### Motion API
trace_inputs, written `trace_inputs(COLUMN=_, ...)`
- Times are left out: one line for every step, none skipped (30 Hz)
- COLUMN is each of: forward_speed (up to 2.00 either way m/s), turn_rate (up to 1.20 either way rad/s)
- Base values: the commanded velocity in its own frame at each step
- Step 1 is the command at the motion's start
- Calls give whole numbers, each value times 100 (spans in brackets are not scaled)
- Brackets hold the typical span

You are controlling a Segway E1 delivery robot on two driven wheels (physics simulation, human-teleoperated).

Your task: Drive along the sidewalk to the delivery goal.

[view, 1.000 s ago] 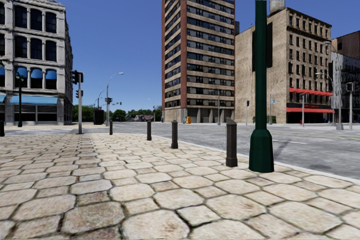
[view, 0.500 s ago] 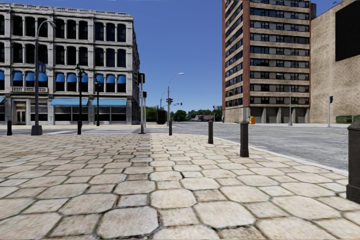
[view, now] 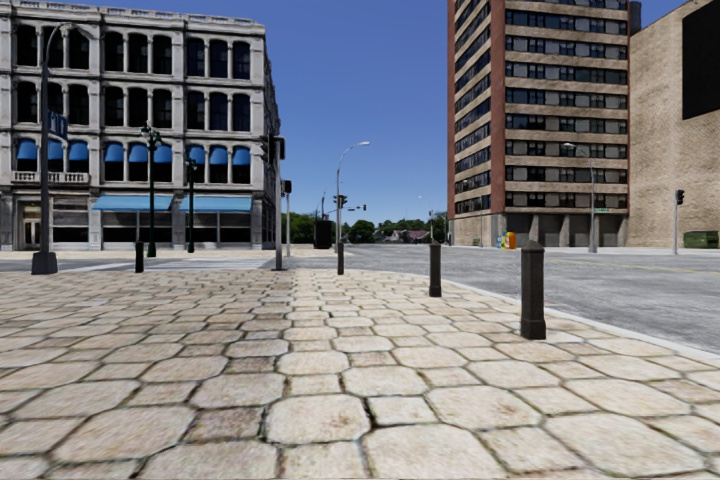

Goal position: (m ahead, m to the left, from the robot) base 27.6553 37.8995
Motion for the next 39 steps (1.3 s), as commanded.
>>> trace_inputs(forward_speed=200, turn_rate=0)
trace_inputs(forward_speed=200, turn_rate=0)
trace_inputs(forward_speed=200, turn_rate=0)
trace_inputs(forward_speed=200, turn_rate=0)
trace_inputs(forward_speed=200, turn_rate=0)
trace_inputs(forward_speed=200, turn_rate=0)
trace_inputs(forward_speed=200, turn_rate=0)
trace_inputs(forward_speed=199, turn_rate=0)
trace_inputs(forward_speed=195, turn_rate=0)
trace_inputs(forward_speed=193, turn_rate=0)
trace_inputs(forward_speed=193, turn_rate=0)
trace_inputs(forward_speed=193, turn_rate=0)
trace_inputs(forward_speed=193, turn_rate=0)
trace_inputs(forward_speed=193, turn_rate=0)
trace_inputs(forward_speed=193, turn_rate=0)
trace_inputs(forward_speed=195, turn_rate=0)
trace_inputs(forward_speed=196, turn_rate=0)
trace_inputs(forward_speed=196, turn_rate=0)
trace_inputs(forward_speed=196, turn_rate=0)
trace_inputs(forward_speed=196, turn_rate=0)
trace_inputs(forward_speed=196, turn_rate=0)
trace_inputs(forward_speed=196, turn_rate=0)
trace_inputs(forward_speed=196, turn_rate=0)
trace_inputs(forward_speed=196, turn_rate=0)
trace_inputs(forward_speed=196, turn_rate=0)
trace_inputs(forward_speed=196, turn_rate=0)
trace_inputs(forward_speed=196, turn_rate=0)
trace_inputs(forward_speed=196, turn_rate=0)
trace_inputs(forward_speed=198, turn_rate=0)
trace_inputs(forward_speed=198, turn_rate=0)
trace_inputs(forward_speed=198, turn_rate=0)
trace_inputs(forward_speed=198, turn_rate=7)
trace_inputs(forward_speed=200, turn_rate=14)
trace_inputs(forward_speed=200, turn_rate=14)
trace_inputs(forward_speed=200, turn_rate=21)
trace_inputs(forward_speed=200, turn_rate=24)
trace_inputs(forward_speed=200, turn_rate=25)
trace_inputs(forward_speed=200, turn_rate=25)
trace_inputs(forward_speed=200, turn_rate=25)
